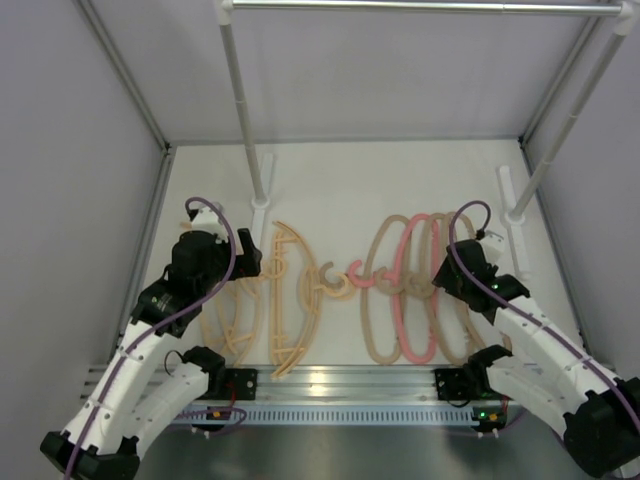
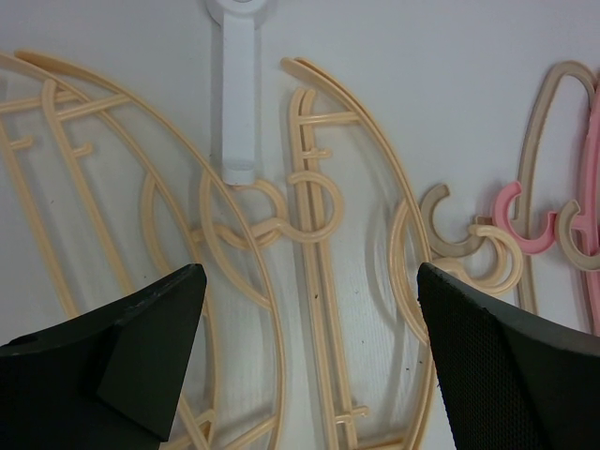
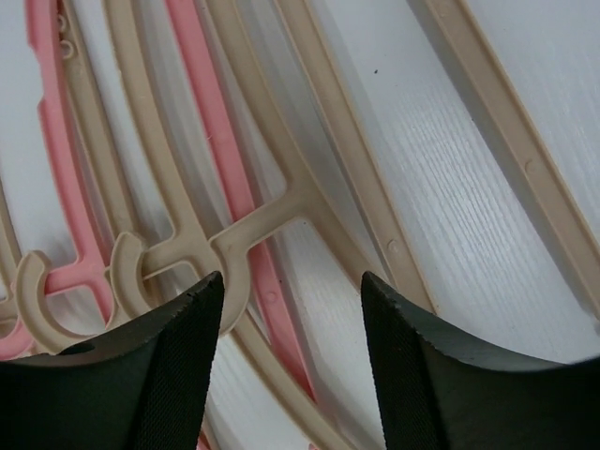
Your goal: Organize the hangers
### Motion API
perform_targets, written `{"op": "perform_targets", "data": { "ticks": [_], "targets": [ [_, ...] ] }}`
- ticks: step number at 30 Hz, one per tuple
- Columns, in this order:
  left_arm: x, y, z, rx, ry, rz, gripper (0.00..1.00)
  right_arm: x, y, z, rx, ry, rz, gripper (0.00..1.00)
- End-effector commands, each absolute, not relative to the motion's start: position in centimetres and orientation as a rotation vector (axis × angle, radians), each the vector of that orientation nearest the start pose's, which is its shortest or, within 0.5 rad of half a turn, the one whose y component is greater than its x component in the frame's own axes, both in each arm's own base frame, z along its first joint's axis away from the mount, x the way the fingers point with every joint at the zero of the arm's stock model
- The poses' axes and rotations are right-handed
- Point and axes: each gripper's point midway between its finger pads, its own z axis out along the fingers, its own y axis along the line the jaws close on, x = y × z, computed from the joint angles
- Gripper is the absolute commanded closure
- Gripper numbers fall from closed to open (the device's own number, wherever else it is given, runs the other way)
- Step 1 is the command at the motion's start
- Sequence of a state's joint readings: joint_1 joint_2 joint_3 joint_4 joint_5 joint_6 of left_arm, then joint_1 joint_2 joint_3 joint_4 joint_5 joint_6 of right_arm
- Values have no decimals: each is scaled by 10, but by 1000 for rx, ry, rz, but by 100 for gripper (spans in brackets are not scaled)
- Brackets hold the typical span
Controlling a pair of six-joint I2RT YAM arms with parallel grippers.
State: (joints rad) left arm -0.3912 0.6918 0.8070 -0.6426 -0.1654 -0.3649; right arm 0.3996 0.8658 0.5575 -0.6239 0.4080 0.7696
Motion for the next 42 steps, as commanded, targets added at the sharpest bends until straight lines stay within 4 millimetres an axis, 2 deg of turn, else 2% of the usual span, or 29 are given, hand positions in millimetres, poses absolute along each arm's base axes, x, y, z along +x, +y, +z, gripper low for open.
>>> {"op": "perform_targets", "data": {
  "ticks": [1, 5, 9, 11, 17, 21, 26, 34, 42],
  "targets": [
    [241, -88, 225, -53, 2044, -327, 2, 233, 41, 81, 674, 2269, 30, 43],
    [240, -88, 227, -51, 2037, -332, 2, 235, 24, 72, 740, 2263, 46, 52],
    [239, -88, 228, -50, 2033, -334, 2, 232, 22, 62, 723, 2313, 95, 58],
    [239, -89, 229, -48, 2031, -336, 2, 233, 27, 57, 692, 2340, 121, 59],
    [239, -88, 228, -54, 2033, -330, 2, 232, 34, 50, 674, 2354, 164, 59],
    [240, -88, 227, -52, 2039, -332, 2, 231, 34, 49, 670, 2360, 152, 53],
    [239, -89, 227, -50, 2036, -334, 2, 231, 34, 42, 657, 2394, 91, 55],
    [239, -89, 227, -47, 2038, -335, 2, 232, 29, 50, 678, 2348, 57, 57],
    [239, -89, 227, -48, 2036, -335, 2, 234, 37, 37, 626, 2408, 34, 60]
  ]
}}
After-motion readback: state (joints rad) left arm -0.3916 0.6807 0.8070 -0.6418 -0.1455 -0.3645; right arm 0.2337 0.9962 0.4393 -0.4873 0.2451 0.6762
